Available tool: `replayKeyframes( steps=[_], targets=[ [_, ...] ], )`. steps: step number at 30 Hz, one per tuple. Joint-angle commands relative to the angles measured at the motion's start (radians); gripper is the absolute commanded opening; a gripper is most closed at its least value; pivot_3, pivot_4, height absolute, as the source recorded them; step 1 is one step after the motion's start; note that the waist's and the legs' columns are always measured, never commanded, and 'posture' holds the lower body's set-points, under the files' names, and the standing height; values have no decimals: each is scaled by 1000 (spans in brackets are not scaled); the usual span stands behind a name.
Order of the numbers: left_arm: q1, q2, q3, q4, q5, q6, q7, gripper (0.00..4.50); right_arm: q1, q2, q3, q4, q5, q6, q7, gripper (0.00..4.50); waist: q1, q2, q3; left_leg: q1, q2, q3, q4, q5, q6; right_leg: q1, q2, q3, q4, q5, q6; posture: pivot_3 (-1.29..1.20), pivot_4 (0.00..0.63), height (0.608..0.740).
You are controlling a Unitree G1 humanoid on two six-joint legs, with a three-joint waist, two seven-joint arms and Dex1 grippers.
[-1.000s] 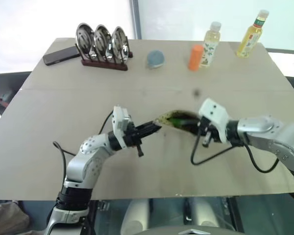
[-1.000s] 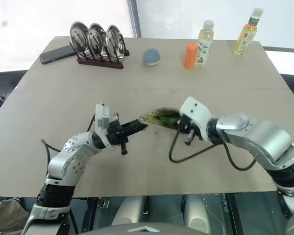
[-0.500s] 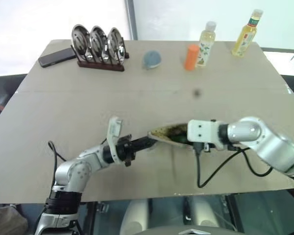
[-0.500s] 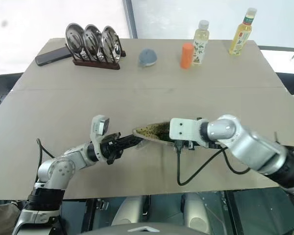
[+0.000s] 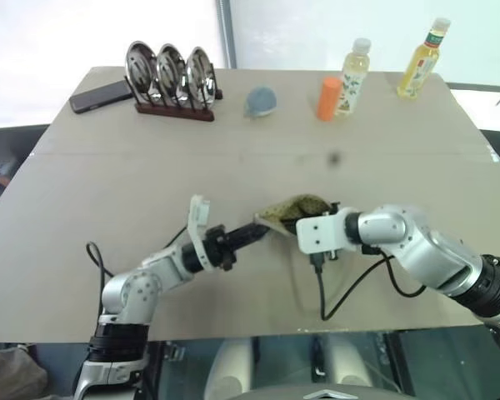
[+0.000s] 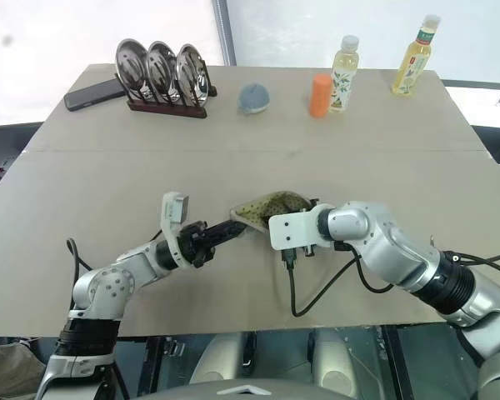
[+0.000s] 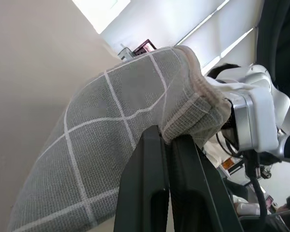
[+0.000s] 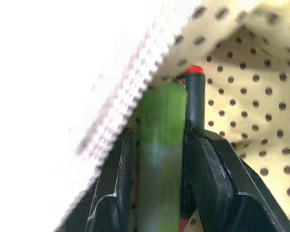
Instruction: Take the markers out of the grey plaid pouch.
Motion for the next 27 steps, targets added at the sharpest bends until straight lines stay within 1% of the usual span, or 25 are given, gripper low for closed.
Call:
replayKeyframes(
  steps=[1,4,6,9,10,11,14,16,18,20,23,26,27],
  targets=[
    [-20,-23,4,-86,-57,34,32,0,-34,64,36,115,-120,-36,-14,1802,-5,0,0,0,0,0,0,0,0,1,0,0,0,0,0,0,150,740],
    [-18,-28,-5,-125,-73,55,42,0,-34,116,68,235,-235,-22,-56,1802,-7,0,0,1,0,-1,0,0,0,1,1,0,2,0,0,0,150,740],
    [-15,-30,-6,-147,-81,63,53,0,-10,128,67,267,-272,-12,-56,1802,-5,0,0,1,1,-2,0,1,-1,1,2,0,2,0,0,0,150,740],
    [-10,-34,0,-165,-80,64,72,0,31,137,27,240,-281,19,-41,1008,-3,-2,-1,3,1,-2,0,1,-1,3,2,0,2,0,0,0,150,740],
    [-8,-34,2,-169,-75,59,79,0,44,138,1,210,-269,29,-30,638,-3,-2,-1,3,0,-2,0,1,-1,4,2,0,2,0,0,0,150,740],
    [-7,-35,3,-173,-67,53,85,0,56,140,-26,178,-255,42,-21,471,0,-2,-2,4,0,-2,0,1,-1,4,2,0,2,0,0,0,150,740],
    [-4,-44,4,-183,-31,18,108,0,99,148,-140,54,-165,71,15,440,5,-2,-1,3,0,-2,1,1,-1,4,1,-1,2,0,-1,0,150,740],
    [-6,-56,-2,-172,27,-44,122,0,129,172,-253,-48,-63,125,39,439,8,-2,-1,3,0,-2,1,1,-1,4,1,-1,1,0,-1,0,150,740],
    [-1,-58,-8,-117,101,-130,97,0,147,218,-389,-142,54,221,46,439,8,-2,-1,2,0,-2,0,1,-1,4,1,-1,0,0,-1,0,150,740],
    [7,-49,-24,-65,188,-235,63,0,143,248,-516,-206,142,319,43,439,6,-1,-1,2,0,-2,-1,1,-1,4,2,-1,0,0,-1,0,150,740],
    [10,-38,-41,10,282,-362,8,0,131,267,-714,-275,278,464,41,439,13,0,0,2,0,-2,-1,1,-1,3,2,-1,0,0,-1,0,150,740],
    [6,-32,-48,86,352,-476,-48,0,84,314,-930,-299,432,612,12,439,20,0,0,1,0,-2,-1,0,-1,3,1,-1,-1,0,-1,0,150,740],
    [4,-30,-50,108,372,-512,-67,0,28,346,-1027,-289,484,682,-12,439,21,0,0,1,0,-2,-1,0,-1,2,1,-1,-1,0,-1,0,150,740]
  ],
)
